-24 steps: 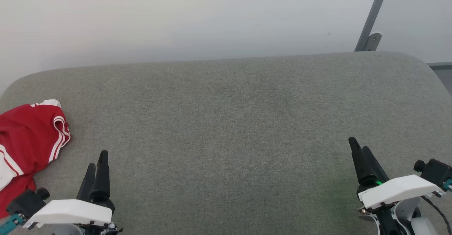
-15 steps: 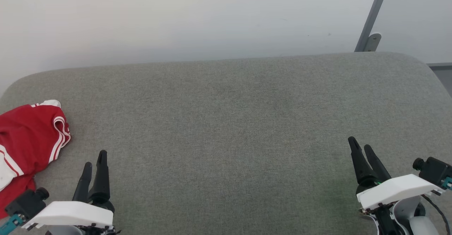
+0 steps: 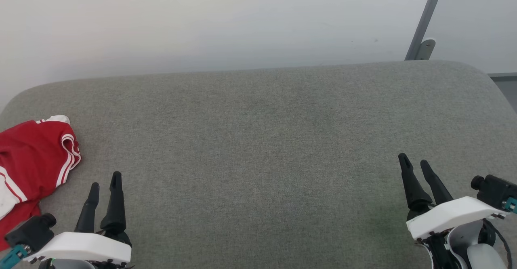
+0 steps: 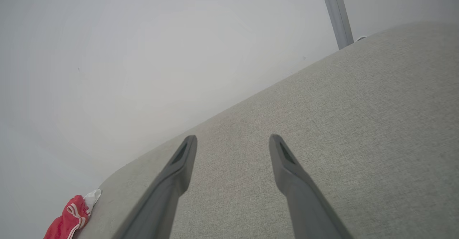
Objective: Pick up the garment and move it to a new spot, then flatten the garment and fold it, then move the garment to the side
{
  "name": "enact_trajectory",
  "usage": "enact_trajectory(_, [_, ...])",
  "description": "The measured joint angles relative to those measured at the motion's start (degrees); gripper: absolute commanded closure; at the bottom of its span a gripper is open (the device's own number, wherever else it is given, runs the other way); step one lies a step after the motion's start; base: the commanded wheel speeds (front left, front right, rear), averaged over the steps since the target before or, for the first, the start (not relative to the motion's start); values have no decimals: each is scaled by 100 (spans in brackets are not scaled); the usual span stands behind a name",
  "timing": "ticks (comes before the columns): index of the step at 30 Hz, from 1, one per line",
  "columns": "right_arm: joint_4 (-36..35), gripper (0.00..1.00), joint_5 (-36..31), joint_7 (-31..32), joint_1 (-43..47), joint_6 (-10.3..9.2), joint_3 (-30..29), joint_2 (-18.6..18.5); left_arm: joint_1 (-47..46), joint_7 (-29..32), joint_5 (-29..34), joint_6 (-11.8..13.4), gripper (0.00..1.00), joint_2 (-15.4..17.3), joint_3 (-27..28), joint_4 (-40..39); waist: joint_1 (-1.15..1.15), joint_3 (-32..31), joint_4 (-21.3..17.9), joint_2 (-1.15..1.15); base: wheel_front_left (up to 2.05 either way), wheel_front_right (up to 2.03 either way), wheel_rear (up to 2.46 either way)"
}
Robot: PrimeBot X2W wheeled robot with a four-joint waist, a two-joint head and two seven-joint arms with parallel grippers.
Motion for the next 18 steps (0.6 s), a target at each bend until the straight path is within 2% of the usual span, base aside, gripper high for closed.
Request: enact_trajectory(18, [-127,0,-823,-101,-4,0,75,-52,112,-248,903,-48,0,165,-148,-99,0,-27,6,0,0,0,0])
